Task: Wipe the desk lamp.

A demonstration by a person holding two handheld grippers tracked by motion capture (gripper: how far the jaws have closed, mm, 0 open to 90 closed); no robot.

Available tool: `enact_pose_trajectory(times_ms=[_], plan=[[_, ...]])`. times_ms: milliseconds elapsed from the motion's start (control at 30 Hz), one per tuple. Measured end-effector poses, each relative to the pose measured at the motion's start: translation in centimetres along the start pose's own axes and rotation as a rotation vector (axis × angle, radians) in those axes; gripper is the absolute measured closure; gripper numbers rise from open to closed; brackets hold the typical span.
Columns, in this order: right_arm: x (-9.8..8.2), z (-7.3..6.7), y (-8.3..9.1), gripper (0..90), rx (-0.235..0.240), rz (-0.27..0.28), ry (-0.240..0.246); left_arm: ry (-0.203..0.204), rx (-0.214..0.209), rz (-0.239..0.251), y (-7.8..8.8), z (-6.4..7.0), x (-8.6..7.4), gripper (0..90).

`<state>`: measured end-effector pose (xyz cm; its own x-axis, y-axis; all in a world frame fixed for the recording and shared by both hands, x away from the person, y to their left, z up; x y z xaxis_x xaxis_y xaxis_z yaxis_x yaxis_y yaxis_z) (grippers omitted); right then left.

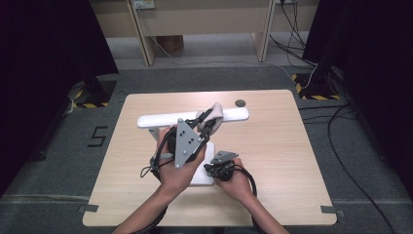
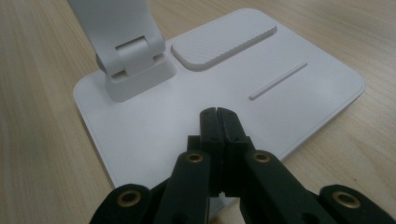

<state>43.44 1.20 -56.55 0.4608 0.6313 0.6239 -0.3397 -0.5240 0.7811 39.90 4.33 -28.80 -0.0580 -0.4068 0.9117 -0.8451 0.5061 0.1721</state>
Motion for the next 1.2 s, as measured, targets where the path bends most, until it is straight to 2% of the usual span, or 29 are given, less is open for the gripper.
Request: enact_pose_trajectory(times_ms=[1200], plan=[[0.0,0.0,0.0,90.0,-0.005,0.000,0.005,-0.023,-0.072,-0.003,-2.0,2.5,1.5,80.0]])
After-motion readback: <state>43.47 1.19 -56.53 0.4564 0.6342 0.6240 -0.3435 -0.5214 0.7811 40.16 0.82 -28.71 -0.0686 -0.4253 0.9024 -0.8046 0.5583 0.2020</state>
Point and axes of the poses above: each handheld gripper's, and its own axes: y roughly backward along the jaws, x roughly out of its top, z roughly to its right, the point moved 9 cm from there along -y, roughly forward along the jaws, and after that the axes turned 14 degrees about -z, right-handed, at the moved point
